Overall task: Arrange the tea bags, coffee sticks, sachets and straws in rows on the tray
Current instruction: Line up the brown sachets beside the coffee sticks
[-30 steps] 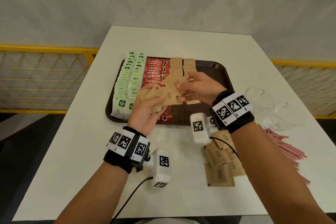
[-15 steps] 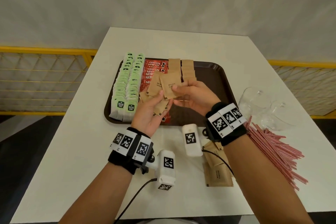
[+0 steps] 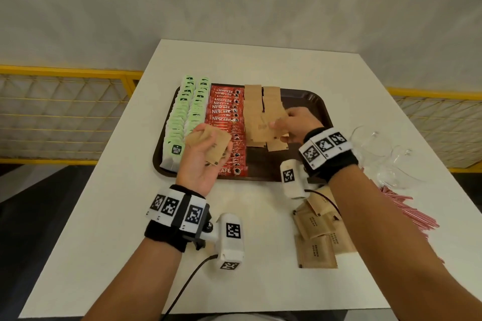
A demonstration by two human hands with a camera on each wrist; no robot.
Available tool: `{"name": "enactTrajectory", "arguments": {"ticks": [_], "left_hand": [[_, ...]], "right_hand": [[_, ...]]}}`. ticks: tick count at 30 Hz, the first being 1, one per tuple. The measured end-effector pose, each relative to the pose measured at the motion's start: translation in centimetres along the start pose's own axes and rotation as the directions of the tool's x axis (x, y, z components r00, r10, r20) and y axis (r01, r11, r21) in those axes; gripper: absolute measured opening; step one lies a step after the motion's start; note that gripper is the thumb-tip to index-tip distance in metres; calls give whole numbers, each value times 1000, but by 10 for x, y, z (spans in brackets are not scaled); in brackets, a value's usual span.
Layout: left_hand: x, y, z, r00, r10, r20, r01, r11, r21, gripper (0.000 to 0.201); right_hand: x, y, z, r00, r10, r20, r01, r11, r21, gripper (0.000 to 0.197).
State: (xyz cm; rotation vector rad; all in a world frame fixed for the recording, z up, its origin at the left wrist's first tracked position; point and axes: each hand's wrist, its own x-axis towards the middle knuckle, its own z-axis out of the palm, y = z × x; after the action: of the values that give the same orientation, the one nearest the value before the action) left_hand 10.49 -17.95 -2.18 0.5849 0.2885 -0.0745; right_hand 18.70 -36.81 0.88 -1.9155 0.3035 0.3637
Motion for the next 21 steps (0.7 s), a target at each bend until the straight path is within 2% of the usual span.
{"name": "enactTrajectory", "arguments": {"ticks": [3, 10, 11, 12, 13, 16, 17, 19, 21], "left_hand": [[0, 6, -4, 999, 13, -39, -14, 1000, -16, 24], [-1, 4, -7, 997, 1, -79, -2, 1000, -9, 23], [0, 4, -8, 997, -3, -81, 2, 1000, -10, 23], [0, 5, -7, 997, -5, -83, 4, 1000, -13, 23], [0, 5, -7, 996, -5, -85, 4, 1000, -14, 23], [0, 7, -6, 996, -4, -84, 3, 1000, -12, 23], [0, 8, -5, 996, -4, -84, 3, 1000, -12, 22], [1, 9, -4, 996, -7, -93, 6, 1000, -6, 23], [1, 7, -3, 995, -17, -101, 17, 1000, -2, 23]], "right_hand": [[23, 9, 10, 995, 104, 10, -99, 966, -238, 55], [43, 9, 27, 995, 81, -61, -100, 903, -418, 30], [43, 8, 27, 994, 82, -71, -105, 898, -428, 28], [42, 8, 26, 994, 86, -70, -108, 894, -434, 35], [43, 8, 25, 994, 84, -66, -104, 895, -435, 39], [42, 10, 19, 996, 70, -57, -86, 925, -371, 25], [41, 9, 15, 995, 80, -57, -94, 937, -337, 31], [35, 5, 6, 994, 104, -32, -108, 975, -195, 34], [30, 3, -4, 991, 135, -11, -135, 991, -24, 27]]}}
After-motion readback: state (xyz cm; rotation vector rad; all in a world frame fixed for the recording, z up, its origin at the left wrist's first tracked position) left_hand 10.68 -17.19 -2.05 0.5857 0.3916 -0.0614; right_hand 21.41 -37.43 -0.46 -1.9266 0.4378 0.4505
